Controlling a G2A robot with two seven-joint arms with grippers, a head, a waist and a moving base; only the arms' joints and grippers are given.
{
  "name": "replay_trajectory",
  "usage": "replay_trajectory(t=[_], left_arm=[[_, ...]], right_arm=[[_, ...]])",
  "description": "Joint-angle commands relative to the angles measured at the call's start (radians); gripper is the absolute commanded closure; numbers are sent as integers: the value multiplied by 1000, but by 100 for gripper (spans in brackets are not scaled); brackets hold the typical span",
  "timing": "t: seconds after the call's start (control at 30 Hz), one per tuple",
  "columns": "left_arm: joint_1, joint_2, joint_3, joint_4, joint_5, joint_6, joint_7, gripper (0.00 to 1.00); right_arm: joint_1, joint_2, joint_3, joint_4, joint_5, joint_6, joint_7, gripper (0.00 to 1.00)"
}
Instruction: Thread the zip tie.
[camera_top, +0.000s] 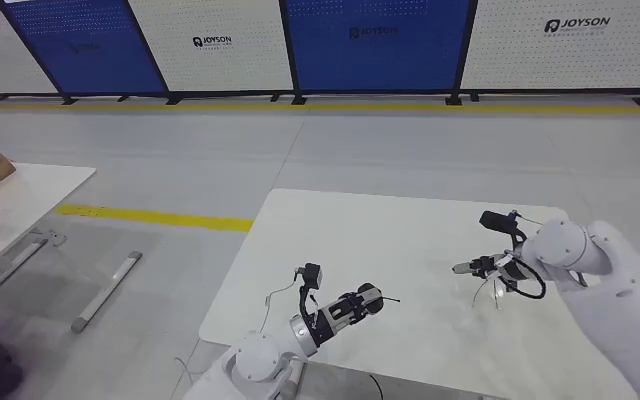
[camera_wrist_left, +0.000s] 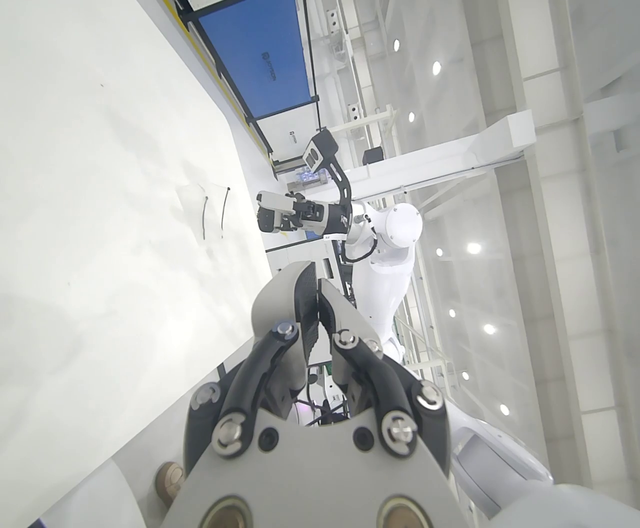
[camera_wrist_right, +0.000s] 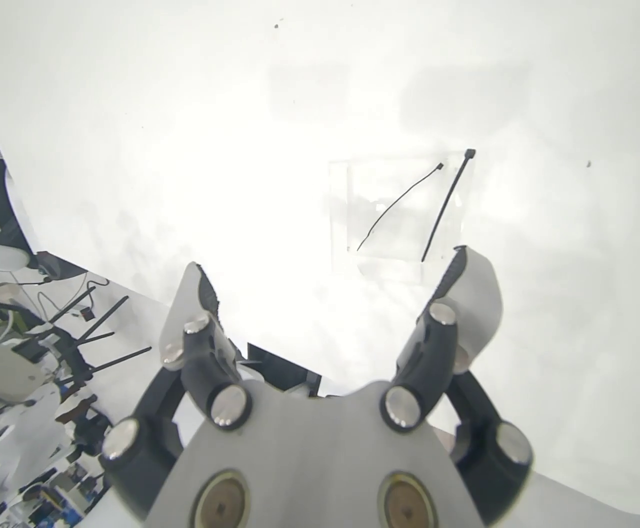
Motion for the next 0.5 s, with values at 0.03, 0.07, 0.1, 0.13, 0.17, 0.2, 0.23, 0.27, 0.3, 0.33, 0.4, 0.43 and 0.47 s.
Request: replay_trajectory(t=[0.03,0.07,0.1,0.13,0.17,0.2,0.23,0.27,0.3,0.33,0.4,0.43,0.47], left_arm=[[0,0,0,0,0,0,0,100],[0,0,0,0,0,0,0,100],[0,0,0,0,0,0,0,100],[0,0,0,0,0,0,0,100],[0,0,0,0,0,0,0,100],[0,0,0,0,0,0,0,100],[0,0,0,0,0,0,0,100],[0,0,0,0,0,0,0,100],[0,0,0,0,0,0,0,100],[0,0,0,0,0,0,0,100],[0,0,0,0,0,0,0,100],[0,0,0,0,0,0,0,100],[0,0,0,0,0,0,0,100]], right_arm=[[-1,0,1,1,-1,0,0,0],[-1,0,1,1,-1,0,0,0],[-10,0,3,1,3,-7,-22,0],[-18,1,6,2,3,-11,-35,0],[-21,2,8,2,-4,-3,-40,0],[-23,2,9,-2,-7,3,-41,0],[-26,2,10,-5,-10,3,-40,0],[-27,3,12,-5,-13,3,-37,0],[-27,2,13,-1,-13,3,-36,13],[-26,1,14,1,-14,3,-34,28],[-23,-2,13,12,-18,3,-28,37],[-21,-3,12,15,-21,3,-25,41],[-20,-5,11,19,-25,3,-23,51]])
